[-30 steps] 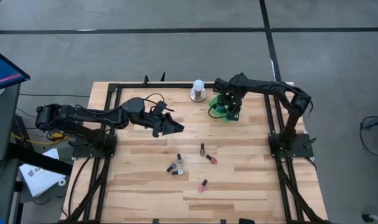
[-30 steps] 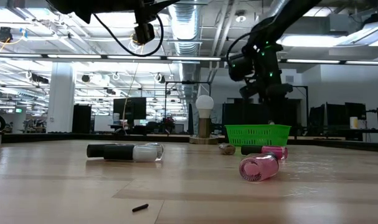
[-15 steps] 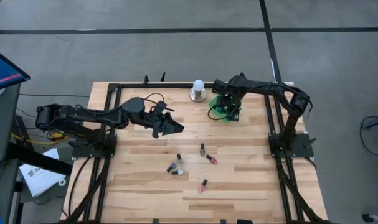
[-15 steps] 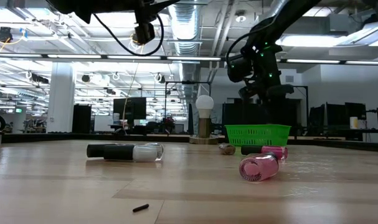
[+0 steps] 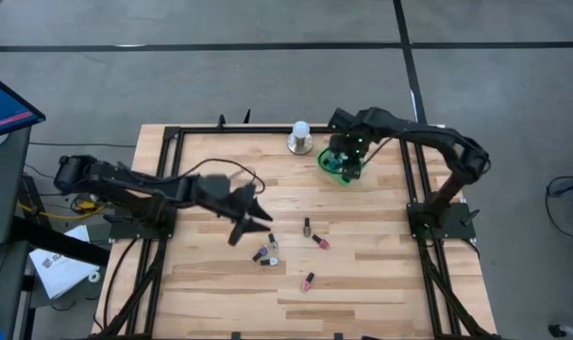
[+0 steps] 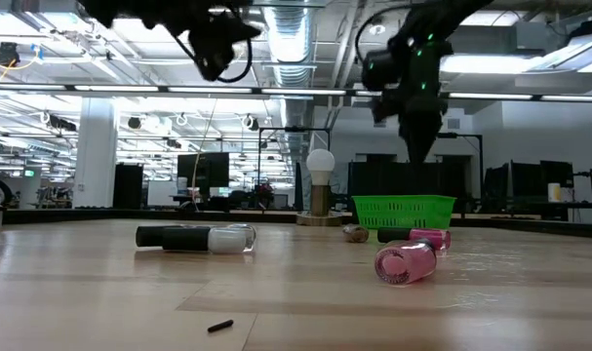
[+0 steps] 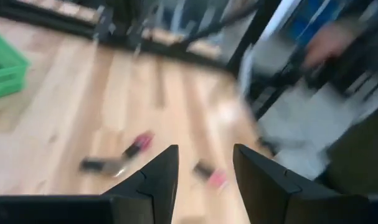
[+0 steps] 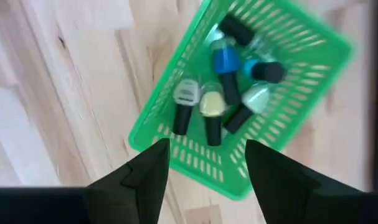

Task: Pick & Place Nail Polish
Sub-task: Put the violet nail polish bottle into the green bin

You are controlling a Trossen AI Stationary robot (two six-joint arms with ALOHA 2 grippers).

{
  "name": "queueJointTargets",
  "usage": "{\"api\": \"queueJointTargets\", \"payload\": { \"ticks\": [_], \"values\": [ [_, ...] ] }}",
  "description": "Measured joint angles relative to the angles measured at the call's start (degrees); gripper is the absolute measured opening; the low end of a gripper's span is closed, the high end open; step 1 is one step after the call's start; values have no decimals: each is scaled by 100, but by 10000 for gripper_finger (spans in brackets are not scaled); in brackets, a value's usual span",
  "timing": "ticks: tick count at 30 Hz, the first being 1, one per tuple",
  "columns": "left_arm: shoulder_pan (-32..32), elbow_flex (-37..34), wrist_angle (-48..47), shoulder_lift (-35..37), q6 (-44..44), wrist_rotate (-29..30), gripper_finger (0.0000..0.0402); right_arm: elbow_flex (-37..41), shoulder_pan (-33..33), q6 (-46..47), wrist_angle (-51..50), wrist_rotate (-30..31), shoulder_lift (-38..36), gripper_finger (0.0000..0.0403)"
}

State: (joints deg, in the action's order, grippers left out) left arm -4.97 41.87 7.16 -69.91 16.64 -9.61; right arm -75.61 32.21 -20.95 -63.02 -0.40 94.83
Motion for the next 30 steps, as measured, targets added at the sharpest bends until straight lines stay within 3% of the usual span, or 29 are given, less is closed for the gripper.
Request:
{"api": "queueJointTargets", "payload": {
  "ticks": [2,5,14,23,30],
  "values": [
    [-318,-108,-138,0,-212,695,150,0,2,31,73,0,-267,195],
    [-804,-373,-162,0,193,1671,150,0,9,170,184,0,-612,187],
    [-2314,-845,-129,-479,1714,3522,150,-2,98,258,457,2,-1213,169],
    [-2566,-684,-113,-1998,2759,3945,150,0,94,297,678,0,-1196,178],
    [-2567,-675,35,-2559,3439,4170,150,0,83,295,677,-3,-1202,184]
  ]
}}
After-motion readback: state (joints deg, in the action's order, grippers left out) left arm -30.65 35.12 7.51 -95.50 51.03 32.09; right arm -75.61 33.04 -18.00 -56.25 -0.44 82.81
